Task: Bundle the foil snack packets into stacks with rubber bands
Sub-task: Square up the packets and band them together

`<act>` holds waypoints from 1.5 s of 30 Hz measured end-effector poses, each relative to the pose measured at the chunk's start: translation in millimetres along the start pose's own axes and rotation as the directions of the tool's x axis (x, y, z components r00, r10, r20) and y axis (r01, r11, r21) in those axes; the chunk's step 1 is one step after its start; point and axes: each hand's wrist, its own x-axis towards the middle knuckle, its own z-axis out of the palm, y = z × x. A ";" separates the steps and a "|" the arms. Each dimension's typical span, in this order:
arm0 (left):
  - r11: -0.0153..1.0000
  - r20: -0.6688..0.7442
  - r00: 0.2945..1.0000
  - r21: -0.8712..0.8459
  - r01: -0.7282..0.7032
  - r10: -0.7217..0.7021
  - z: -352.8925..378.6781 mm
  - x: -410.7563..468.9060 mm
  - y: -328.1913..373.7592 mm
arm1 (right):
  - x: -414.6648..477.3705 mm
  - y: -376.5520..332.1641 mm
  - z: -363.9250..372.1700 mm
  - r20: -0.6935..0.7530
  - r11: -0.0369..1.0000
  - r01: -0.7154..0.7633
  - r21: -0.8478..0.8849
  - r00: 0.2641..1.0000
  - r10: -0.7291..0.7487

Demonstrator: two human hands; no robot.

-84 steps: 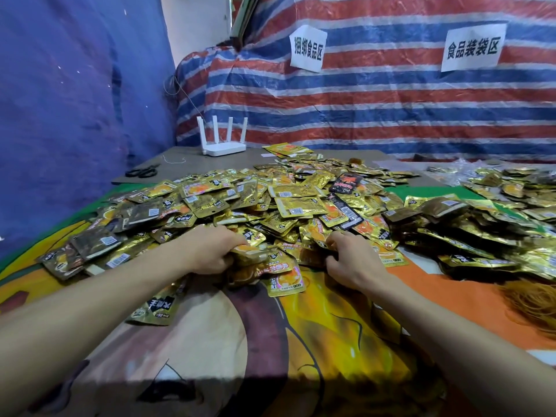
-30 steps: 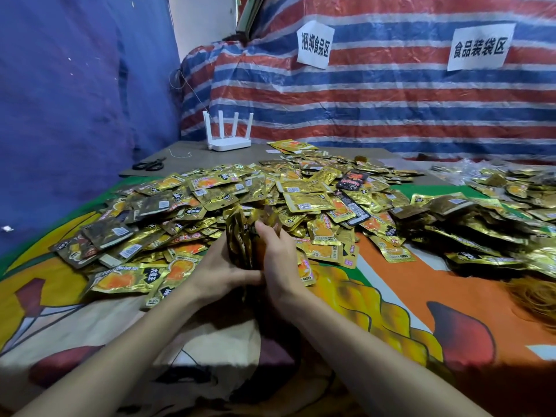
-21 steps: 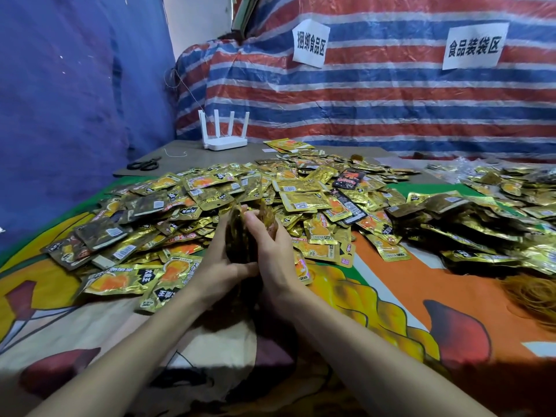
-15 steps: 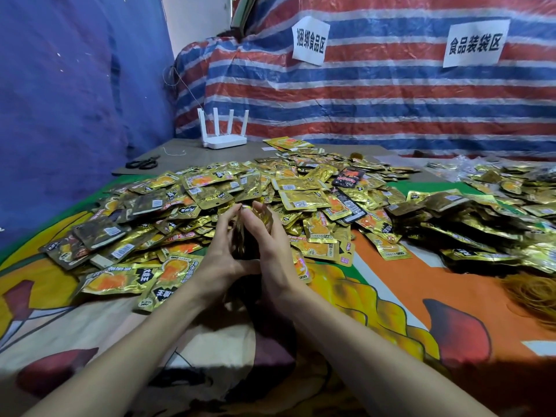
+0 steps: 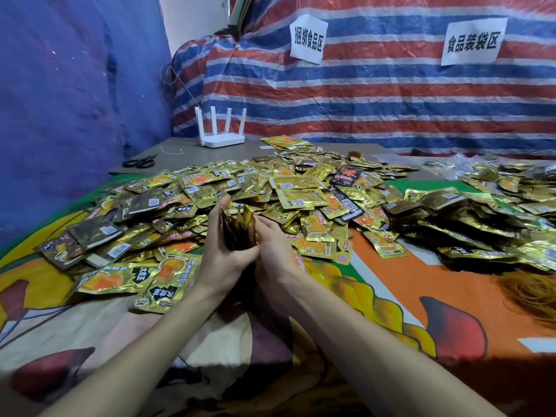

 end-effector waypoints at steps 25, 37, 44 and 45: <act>0.995 -0.032 0.998 0.092 -0.042 0.045 24.7 2.1 4.8 | -16.1 -53.0 -107.5 0.033 0.096 0.043 -0.994 0.994 -0.105; 0.991 0.060 0.996 0.116 -0.072 0.066 44.9 -0.7 6.9 | -16.9 -51.1 -111.5 0.098 0.134 0.111 -0.985 0.990 -0.102; 0.990 0.245 0.961 -0.017 0.140 -0.132 48.0 -3.0 11.7 | -20.8 -68.6 -126.7 0.068 0.474 0.187 -0.861 0.964 -0.257; 0.988 0.293 0.945 -0.014 0.156 -0.146 50.5 -4.4 13.1 | -22.3 -72.7 -132.2 0.045 0.513 0.198 -0.835 0.954 -0.295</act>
